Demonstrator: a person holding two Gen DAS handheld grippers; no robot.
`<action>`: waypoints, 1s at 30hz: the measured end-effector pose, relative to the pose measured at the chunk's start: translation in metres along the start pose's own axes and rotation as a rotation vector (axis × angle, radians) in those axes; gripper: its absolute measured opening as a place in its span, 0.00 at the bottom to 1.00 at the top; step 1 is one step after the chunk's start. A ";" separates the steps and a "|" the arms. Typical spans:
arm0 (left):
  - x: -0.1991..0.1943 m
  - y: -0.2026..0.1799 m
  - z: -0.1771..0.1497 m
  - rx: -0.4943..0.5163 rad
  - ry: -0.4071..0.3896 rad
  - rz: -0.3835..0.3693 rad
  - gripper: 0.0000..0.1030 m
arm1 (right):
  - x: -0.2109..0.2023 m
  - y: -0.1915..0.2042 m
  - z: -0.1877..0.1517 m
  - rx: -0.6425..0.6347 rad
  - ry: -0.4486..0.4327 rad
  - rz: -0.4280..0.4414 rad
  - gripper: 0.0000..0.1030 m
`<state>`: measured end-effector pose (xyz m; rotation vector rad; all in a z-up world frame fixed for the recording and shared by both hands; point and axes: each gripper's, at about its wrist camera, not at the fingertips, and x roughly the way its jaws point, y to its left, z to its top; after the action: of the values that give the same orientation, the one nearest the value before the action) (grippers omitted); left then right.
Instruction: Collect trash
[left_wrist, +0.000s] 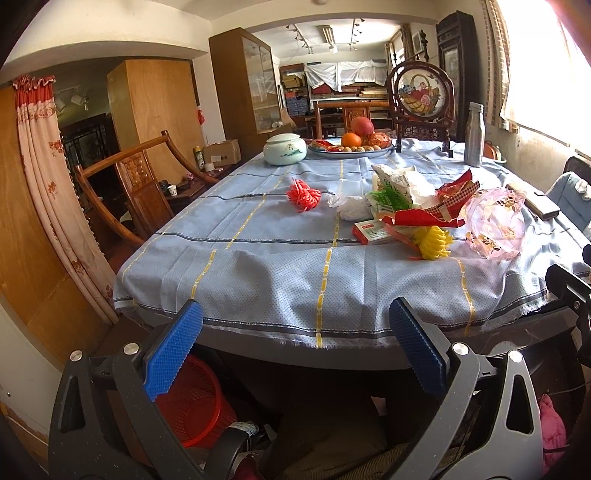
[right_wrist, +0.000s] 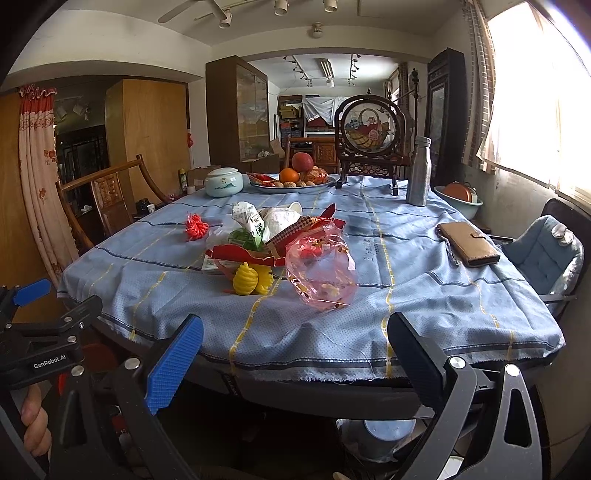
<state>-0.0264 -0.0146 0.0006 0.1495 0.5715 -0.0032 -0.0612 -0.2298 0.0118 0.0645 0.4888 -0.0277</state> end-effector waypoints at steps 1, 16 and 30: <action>0.000 0.000 0.000 0.000 0.000 0.000 0.94 | 0.000 0.000 -0.001 0.001 0.001 0.001 0.95; 0.000 0.001 0.000 -0.003 0.000 0.001 0.94 | -0.001 0.000 -0.001 0.000 -0.006 -0.001 0.95; 0.002 0.004 -0.002 -0.005 0.005 0.000 0.94 | -0.001 0.000 -0.001 0.001 -0.006 0.000 0.95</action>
<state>-0.0258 -0.0106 -0.0018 0.1446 0.5768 -0.0012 -0.0625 -0.2300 0.0111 0.0657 0.4830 -0.0280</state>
